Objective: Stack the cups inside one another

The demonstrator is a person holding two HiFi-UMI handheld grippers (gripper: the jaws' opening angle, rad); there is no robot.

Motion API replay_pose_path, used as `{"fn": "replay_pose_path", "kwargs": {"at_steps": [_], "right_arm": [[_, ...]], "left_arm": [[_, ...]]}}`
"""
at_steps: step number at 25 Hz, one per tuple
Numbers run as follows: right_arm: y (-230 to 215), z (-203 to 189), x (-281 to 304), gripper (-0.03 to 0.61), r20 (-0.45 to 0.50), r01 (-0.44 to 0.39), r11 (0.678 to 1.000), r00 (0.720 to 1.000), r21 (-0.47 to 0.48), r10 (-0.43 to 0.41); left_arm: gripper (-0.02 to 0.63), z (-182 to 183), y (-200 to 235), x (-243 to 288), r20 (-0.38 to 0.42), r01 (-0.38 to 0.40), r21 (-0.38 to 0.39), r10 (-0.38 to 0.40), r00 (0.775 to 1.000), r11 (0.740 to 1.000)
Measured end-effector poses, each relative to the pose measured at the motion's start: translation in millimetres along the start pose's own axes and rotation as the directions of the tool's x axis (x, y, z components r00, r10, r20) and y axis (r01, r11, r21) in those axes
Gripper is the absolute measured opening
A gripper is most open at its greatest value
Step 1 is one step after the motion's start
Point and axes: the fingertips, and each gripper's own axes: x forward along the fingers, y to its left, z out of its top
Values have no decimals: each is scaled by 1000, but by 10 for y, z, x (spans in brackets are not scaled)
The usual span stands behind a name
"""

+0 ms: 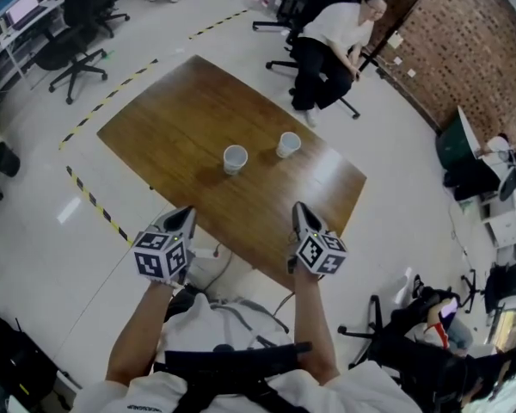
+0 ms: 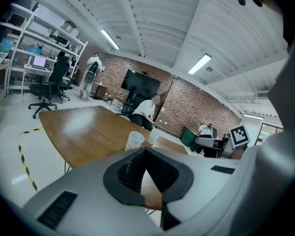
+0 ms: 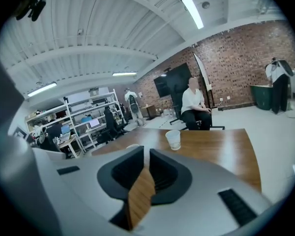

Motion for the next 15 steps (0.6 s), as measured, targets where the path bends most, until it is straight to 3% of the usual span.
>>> {"fn": "replay_pose_path", "kwargs": {"at_steps": [4,8,15], "right_arm": [[8,-116,18,63,-40,7,999,999,-54,-9],[16,-202,142,114,-105,-8,988,994,-156,-8],[-140,81,614,112,-152,-14,953,988,-303,-34]], "left_arm": [[-5,-29,3,-20,-25,4,2,-4,1000,1000],[-5,-141,-62,-66,-70,40,30,-37,997,999],[-5,-184,-110,-50,-86,53,34,-50,995,998]]}}
